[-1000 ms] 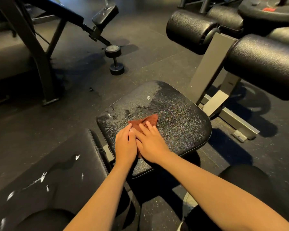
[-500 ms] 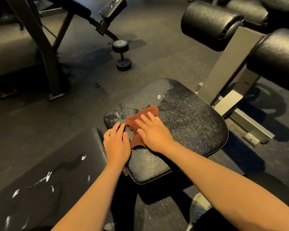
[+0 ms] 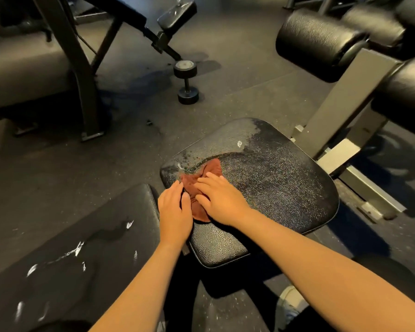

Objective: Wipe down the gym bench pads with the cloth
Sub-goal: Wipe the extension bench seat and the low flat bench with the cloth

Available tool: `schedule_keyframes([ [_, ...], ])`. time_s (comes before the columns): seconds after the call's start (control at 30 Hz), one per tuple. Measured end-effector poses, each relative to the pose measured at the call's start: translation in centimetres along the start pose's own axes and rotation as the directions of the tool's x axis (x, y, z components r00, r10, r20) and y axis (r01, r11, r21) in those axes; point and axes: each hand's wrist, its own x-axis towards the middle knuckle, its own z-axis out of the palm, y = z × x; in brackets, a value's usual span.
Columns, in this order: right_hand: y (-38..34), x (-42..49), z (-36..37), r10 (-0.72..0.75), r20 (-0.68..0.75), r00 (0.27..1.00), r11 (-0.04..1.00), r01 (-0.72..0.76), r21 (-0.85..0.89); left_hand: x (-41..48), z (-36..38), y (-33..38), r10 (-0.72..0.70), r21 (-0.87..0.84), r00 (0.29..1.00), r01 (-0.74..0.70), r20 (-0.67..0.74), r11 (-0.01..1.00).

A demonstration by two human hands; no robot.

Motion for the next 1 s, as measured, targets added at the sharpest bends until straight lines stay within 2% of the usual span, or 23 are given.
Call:
schedule_keyframes([
  [0.07,1.0,-0.4,-0.9,0.045,-0.036,0.998,0.999,-0.044,0.012,-0.5,-0.1,0.1,-0.015,0.022,0.999,0.014,0.043,1.000],
  [0.2,0.2,-1.0,-2.0,0.267,-0.171,0.948,0.963,-0.266,0.034,-1.3,-0.4,0.2,-0.040,0.010,0.993,0.039,0.115,0.999],
  [0.27,-1.6,-1.7,-1.1,0.235,-0.178,0.956,0.972,-0.234,0.026,-1.2,-0.7,0.5,-0.049,-0.035,0.993,0.053,0.109,0.998],
  [0.4,-2.3,-3.0,1.5,-0.001,-0.125,0.992,0.997,-0.008,-0.072,-1.1,-1.1,1.0,-0.031,-0.057,0.996,0.036,0.085,0.998],
  [0.63,0.1,1.7,0.4,0.209,-0.096,0.973,0.970,-0.219,-0.109,-0.1,-1.1,-0.1,-0.007,0.044,0.994,0.002,0.111,0.999],
  [0.83,-2.8,-0.5,2.4,0.055,-0.059,0.997,0.992,-0.061,-0.112,1.1,-1.0,-0.2,0.072,-0.019,0.997,-0.072,0.021,0.997],
  [1.0,-2.1,1.5,2.4,0.041,-0.053,0.998,0.994,-0.046,-0.100,1.7,-0.5,-1.5,-0.023,0.047,0.997,0.019,0.072,0.999],
])
